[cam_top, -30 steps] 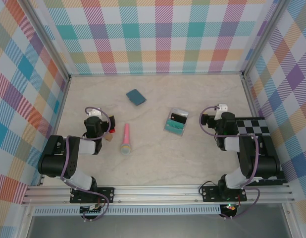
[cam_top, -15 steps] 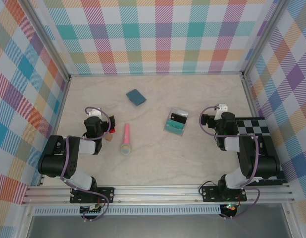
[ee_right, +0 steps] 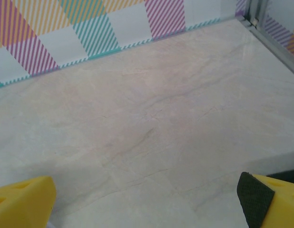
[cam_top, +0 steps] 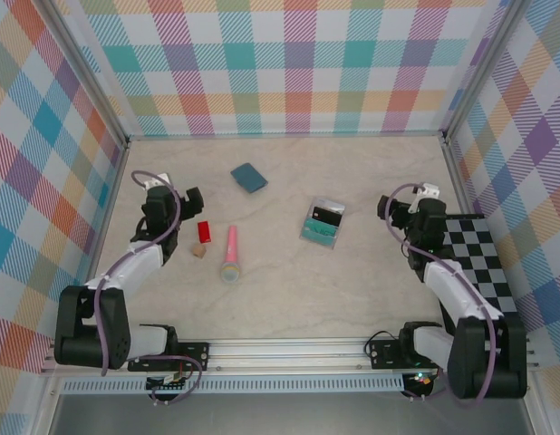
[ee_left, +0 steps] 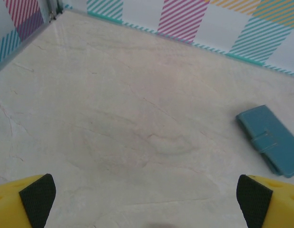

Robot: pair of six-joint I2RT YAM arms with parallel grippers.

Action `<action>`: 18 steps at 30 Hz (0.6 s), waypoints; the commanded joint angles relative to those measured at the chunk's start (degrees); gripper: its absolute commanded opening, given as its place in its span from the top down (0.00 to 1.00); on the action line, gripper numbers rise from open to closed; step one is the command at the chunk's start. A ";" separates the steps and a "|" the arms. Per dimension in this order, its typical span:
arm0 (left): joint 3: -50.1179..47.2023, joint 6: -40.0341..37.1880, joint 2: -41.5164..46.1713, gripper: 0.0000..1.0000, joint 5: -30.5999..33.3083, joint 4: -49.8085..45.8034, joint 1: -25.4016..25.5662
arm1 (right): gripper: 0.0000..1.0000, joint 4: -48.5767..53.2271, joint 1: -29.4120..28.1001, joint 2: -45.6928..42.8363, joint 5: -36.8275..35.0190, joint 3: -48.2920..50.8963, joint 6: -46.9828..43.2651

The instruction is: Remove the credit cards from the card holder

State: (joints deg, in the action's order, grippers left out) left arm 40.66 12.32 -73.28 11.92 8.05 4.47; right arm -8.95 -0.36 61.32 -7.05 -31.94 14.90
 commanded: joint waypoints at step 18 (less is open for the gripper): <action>13.94 15.57 -3.79 0.00 -26.75 -37.64 2.02 | 0.10 36.19 -21.92 18.63 14.19 -19.26 14.20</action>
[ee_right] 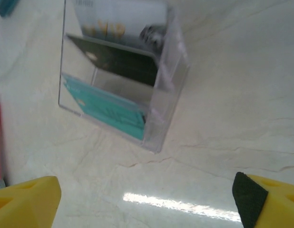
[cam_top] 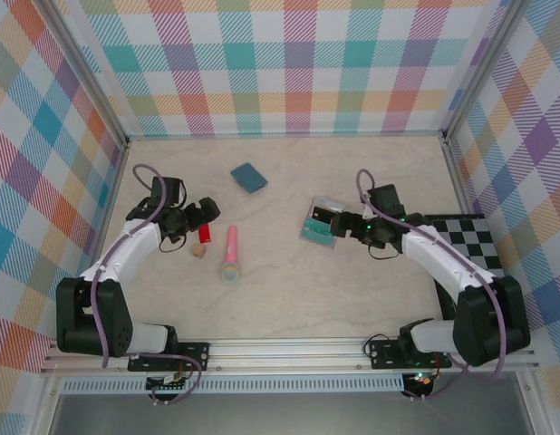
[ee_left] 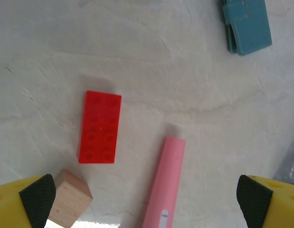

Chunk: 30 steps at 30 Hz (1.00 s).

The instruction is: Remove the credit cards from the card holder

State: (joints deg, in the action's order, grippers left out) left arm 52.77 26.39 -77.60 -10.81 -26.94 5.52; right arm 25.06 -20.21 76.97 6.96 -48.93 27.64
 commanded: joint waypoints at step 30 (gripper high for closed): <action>30.08 12.82 -31.13 0.21 -1.26 1.53 8.81 | 0.41 -3.58 -5.21 21.35 -10.69 -12.87 -1.36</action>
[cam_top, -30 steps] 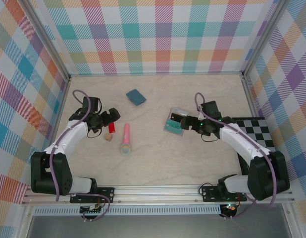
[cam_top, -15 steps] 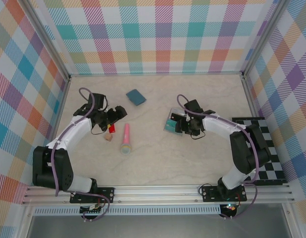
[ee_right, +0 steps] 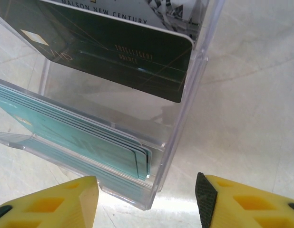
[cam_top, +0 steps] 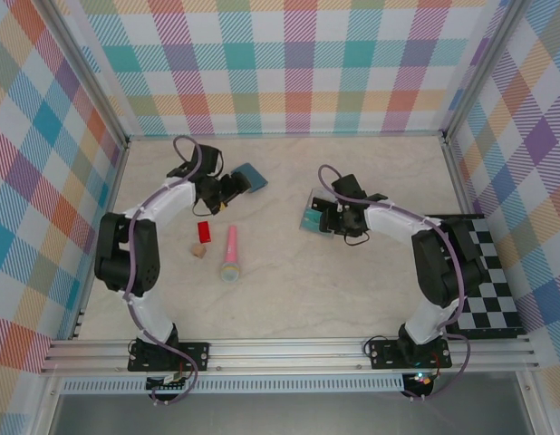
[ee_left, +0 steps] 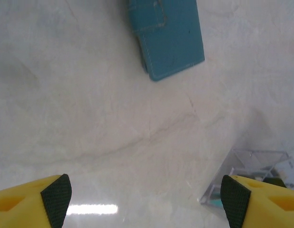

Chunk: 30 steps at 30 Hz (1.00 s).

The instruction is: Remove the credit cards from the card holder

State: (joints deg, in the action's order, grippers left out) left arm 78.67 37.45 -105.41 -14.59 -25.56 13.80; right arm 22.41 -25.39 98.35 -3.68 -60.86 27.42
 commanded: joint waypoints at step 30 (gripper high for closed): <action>18.94 1.64 -25.93 0.81 1.67 11.31 0.26 | 0.33 -0.38 -0.02 -10.96 7.50 4.26 1.57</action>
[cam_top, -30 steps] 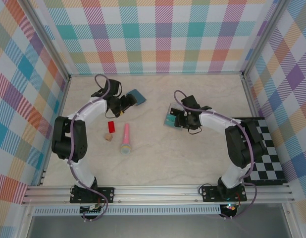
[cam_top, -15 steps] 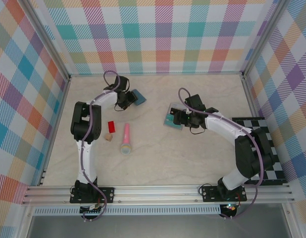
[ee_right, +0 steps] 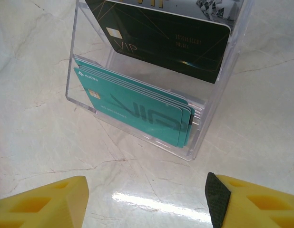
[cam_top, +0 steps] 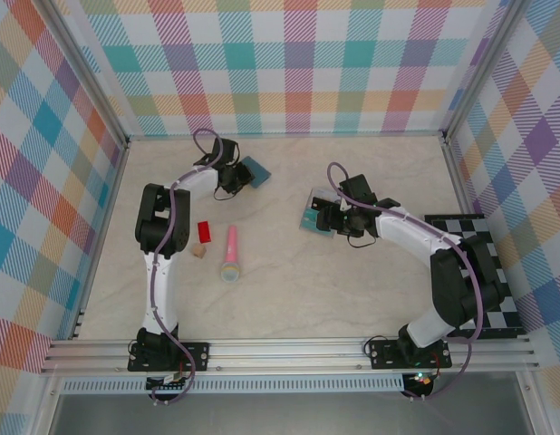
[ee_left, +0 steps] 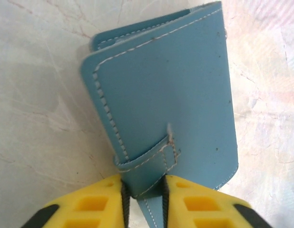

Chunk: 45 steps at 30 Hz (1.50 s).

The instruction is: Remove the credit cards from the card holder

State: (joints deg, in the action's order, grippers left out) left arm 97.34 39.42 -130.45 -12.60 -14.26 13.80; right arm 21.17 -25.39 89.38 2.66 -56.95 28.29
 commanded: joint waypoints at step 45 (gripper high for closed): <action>-30.60 17.22 24.01 0.29 3.32 6.67 6.63 | 0.38 -0.90 -9.16 15.23 7.32 -22.63 7.30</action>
State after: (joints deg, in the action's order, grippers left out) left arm 65.78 50.63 -105.21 -10.85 -12.19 20.97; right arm 20.67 -34.48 102.56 9.74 -75.33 34.57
